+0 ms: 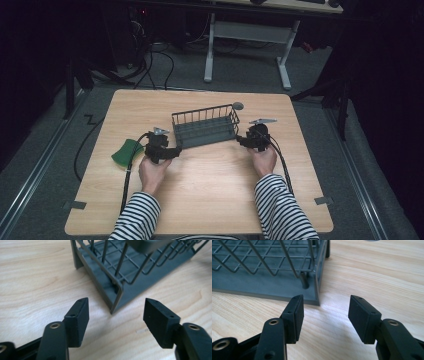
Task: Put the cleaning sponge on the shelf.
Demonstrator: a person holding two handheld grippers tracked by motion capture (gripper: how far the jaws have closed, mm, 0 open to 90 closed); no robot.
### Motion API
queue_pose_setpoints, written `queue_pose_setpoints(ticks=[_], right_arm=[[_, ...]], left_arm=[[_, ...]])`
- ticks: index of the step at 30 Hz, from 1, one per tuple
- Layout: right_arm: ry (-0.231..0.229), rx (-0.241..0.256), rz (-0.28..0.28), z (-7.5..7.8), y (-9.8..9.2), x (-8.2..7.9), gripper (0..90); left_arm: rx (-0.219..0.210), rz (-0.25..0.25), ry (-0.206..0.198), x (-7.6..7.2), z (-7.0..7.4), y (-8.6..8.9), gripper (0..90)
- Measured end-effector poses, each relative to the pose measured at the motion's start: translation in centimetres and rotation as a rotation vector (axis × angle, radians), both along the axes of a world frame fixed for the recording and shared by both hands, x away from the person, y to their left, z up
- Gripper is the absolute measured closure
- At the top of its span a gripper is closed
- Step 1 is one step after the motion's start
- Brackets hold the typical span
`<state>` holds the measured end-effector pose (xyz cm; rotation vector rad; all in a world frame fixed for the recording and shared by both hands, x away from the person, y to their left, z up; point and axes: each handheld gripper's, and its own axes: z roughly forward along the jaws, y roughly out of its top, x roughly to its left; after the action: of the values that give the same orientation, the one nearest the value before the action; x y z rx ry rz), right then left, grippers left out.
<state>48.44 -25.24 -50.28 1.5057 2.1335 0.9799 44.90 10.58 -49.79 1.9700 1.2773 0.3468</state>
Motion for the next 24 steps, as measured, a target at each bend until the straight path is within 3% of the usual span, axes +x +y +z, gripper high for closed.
queue_pose_setpoints(ticks=[5,8,14,19,24], right_arm=[[0.012,-0.013,0.000,0.5,-0.8,-1.3,42.6],[-0.004,0.001,-0.005,0.7,-1.3,-2.4,42.8],[0.000,-0.036,-0.007,0.7,-2.5,-4.7,40.9],[-0.029,-0.037,-0.017,0.2,-4.1,-7.3,41.6],[-0.056,-0.040,-0.066,-0.9,-6.1,-10.2,42.4]], left_arm=[[-0.002,-0.001,-0.022,-1.2,0.6,1.1,35.2],[-0.004,0.001,-0.027,-1.7,0.6,1.6,34.5],[0.005,0.005,-0.042,-2.6,0.9,2.5,33.3],[0.003,0.003,-0.051,-3.2,1.3,3.2,31.8],[0.004,0.008,-0.059,-3.7,1.7,4.0,29.8]])
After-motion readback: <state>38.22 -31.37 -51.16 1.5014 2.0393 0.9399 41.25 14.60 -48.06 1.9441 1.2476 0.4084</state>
